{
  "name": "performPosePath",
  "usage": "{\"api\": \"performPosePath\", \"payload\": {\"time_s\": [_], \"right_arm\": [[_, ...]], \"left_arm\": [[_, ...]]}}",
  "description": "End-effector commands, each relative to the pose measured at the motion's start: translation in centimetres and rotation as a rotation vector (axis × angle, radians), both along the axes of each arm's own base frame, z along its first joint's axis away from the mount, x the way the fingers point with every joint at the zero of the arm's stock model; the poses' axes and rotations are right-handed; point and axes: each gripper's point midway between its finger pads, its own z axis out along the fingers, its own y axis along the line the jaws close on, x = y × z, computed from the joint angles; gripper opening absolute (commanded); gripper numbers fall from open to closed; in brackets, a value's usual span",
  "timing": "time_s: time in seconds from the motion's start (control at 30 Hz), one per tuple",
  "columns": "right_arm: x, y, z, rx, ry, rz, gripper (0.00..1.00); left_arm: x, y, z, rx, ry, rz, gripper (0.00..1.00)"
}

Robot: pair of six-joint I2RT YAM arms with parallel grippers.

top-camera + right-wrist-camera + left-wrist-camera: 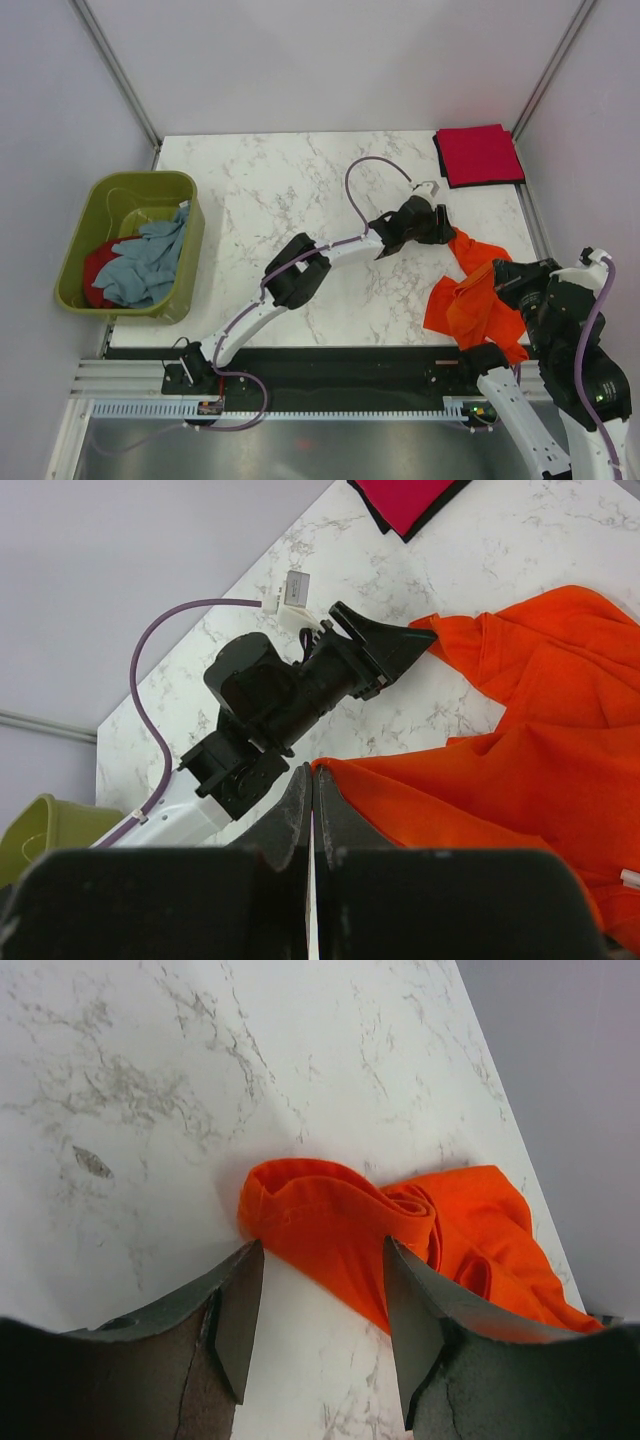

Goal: Fold and stack the t-shirts
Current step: Flatten the tshirt out

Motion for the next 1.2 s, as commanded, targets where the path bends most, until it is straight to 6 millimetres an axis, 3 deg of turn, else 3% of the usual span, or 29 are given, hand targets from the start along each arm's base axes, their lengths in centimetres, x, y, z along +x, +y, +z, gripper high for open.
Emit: {"api": "performPosePath", "payload": {"time_s": [0.0, 0.13, 0.27, 0.3, 0.37, 0.4, 0.47, 0.5, 0.53, 0.57, 0.6, 0.63, 0.67, 0.7, 0.73, 0.77, 0.8, 0.83, 0.87, 0.93, 1.03, 1.07, 1.1, 1.17], "right_arm": [[0.0, -0.2, 1.3, 0.024, -0.039, -0.017, 0.0], [0.3, -0.1, 1.3, 0.033, -0.033, -0.021, 0.0], [0.5, 0.1, 1.3, 0.035, -0.028, -0.014, 0.0], [0.6, 0.1, 1.2, 0.034, -0.024, -0.015, 0.0], [1.1, 0.3, 0.4, 0.026, -0.004, -0.011, 0.0], [1.4, 0.4, 0.2, 0.027, -0.003, -0.01, 0.0], [2.1, 0.8, -0.9, 0.027, 0.027, 0.001, 0.0], [2.4, 1.1, -1.2, 0.026, 0.037, 0.013, 0.0], [2.8, 1.4, -1.2, 0.03, 0.037, 0.02, 0.0], [3.1, 1.5, -1.7, 0.027, 0.048, 0.023, 0.0], [3.4, 1.7, -1.8, 0.027, 0.046, 0.032, 0.0], [3.7, 1.9, -2.1, 0.021, 0.056, 0.039, 0.0], [4.1, 2.0, -2.8, 0.011, 0.073, 0.041, 0.0], [4.6, 2.0, -2.9, -0.002, 0.069, 0.042, 0.0], [5.1, 2.1, -4.1, -0.018, 0.102, 0.042, 0.0], [5.5, 2.2, -4.5, -0.028, 0.111, 0.046, 0.0], [6.3, 2.4, -4.4, -0.04, 0.098, 0.056, 0.0], [7.0, 2.7, -5.3, -0.077, 0.13, 0.081, 0.0], [7.4, 2.8, -5.8, -0.099, 0.147, 0.093, 0.0], [8.4, 2.8, -6.0, -0.147, 0.185, 0.099, 0.0], [9.6, 2.3, -6.3, -0.19, 0.217, 0.07, 0.0], [9.9, 2.2, -6.5, -0.203, 0.223, 0.069, 0.0], [10.2, 2.2, -6.5, -0.211, 0.223, 0.065, 0.0], [10.4, 2.2, -7.4, -0.232, 0.257, 0.072, 0.0]], "left_arm": [[1.2, -1.2, 0.9, -0.062, -0.034, 0.035, 0.59], [0.9, -1.8, -0.1, -0.079, -0.003, 0.026, 0.55], [0.6, -2.0, -0.4, -0.092, 0.019, 0.014, 0.39], [0.7, -1.9, 0.3, -0.093, 0.014, 0.014, 0.22], [1.2, -0.9, 0.8, -0.057, 0.019, 0.023, 0.05], [2.0, 0.3, 2.5, -0.049, 0.008, 0.042, 0.02], [3.3, 2.9, 4.1, -0.017, -0.011, 0.101, 0.02], [3.5, 5.5, 1.6, 0.054, 0.015, 0.15, 0.02], [5.0, 7.7, 5.4, 0.027, -0.015, 0.202, 0.02], [5.7, 9.5, 5.3, 0.046, -0.014, 0.246, 0.02], [6.3, 12.6, 3.9, 0.089, 0.017, 0.288, 0.02], [6.7, 14.2, 4.1, 0.098, 0.022, 0.318, 0.02], [6.9, 15.6, 6.7, 0.069, 0.009, 0.343, 0.02], [6.7, 18.1, 4.9, 0.113, 0.04, 0.374, 0.02], [6.6, 19.4, 7.2, 0.094, 0.018, 0.401, 0.02], [6.3, 20.7, 7.3, 0.109, 0.019, 0.42, 0.02], [5.4, 23.0, 5.5, 0.161, 0.05, 0.452, 0.02], [4.8, 25.3, 5.1, 0.22, 0.066, 0.515, 0.02], [4.3, 26.7, 6.9, 0.205, 0.061, 0.552, 0.02], [2.1, 31.2, 4.5, 0.311, 0.119, 0.615, 0.02], [-0.5, 36.9, 3.7, 0.394, 0.162, 0.724, 0.02], [-2.6, 39.0, 2.0, 0.446, 0.206, 0.745, 0.02], [-3.0, 40.3, 3.0, 0.422, 0.203, 0.773, 0.02], [-4.8, 42.3, 2.4, 0.448, 0.234, 0.799, 0.02]]}}
